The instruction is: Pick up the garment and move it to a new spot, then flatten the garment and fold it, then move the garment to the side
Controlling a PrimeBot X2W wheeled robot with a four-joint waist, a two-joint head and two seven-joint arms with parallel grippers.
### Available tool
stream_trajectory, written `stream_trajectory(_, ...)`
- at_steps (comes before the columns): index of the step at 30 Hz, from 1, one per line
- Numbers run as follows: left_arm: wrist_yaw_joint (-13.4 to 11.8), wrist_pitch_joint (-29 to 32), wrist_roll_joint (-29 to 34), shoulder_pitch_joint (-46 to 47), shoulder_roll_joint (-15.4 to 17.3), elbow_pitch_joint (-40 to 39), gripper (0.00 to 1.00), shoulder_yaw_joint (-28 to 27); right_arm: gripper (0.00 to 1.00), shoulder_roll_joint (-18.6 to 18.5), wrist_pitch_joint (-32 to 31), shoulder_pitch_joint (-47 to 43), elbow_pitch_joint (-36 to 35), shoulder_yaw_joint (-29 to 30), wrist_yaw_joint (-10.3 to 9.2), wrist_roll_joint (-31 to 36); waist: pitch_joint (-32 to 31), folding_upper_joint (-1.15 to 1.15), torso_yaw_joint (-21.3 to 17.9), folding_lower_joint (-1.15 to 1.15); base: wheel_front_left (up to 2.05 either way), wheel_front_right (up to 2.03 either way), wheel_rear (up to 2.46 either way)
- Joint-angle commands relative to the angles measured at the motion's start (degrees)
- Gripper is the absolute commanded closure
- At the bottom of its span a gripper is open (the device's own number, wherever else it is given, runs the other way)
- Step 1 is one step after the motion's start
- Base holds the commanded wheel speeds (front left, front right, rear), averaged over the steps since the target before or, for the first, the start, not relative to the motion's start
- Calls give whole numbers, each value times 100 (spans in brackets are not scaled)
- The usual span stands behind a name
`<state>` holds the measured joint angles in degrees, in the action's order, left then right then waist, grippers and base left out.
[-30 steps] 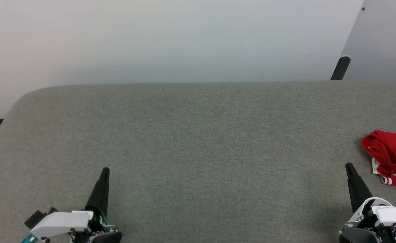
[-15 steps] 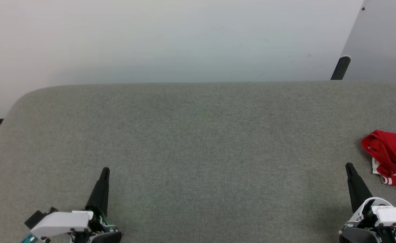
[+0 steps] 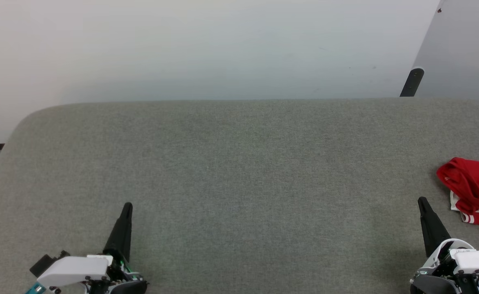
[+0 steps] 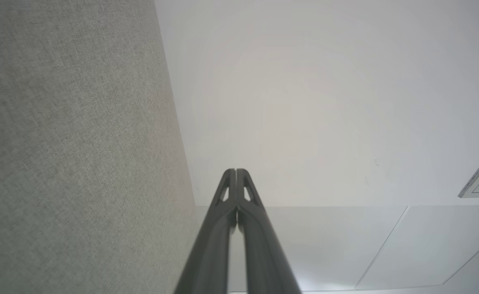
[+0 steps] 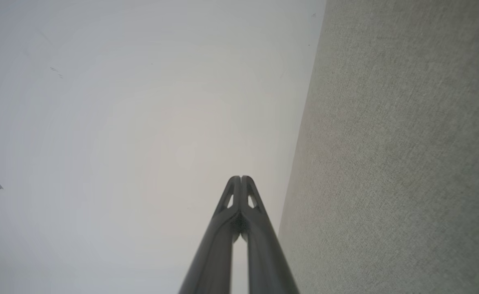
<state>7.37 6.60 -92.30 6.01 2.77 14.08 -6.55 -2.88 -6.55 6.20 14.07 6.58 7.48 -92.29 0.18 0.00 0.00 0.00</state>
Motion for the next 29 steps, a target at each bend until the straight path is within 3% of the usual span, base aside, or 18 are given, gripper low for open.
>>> stream_trajectory(1, 26, 9, -20, 59, 2, 3, 100, -10, 100, 14, -5, 14, -1, -3, 2, -24, 0, 0, 0, 0, 0, 0, 0)
stream_trajectory(29, 26, 8, -21, 59, 2, 3, 100, -8, 100, 13, -4, 14, -1, -4, 2, -24, 0, 0, 0, 0, 0, 0, 0)
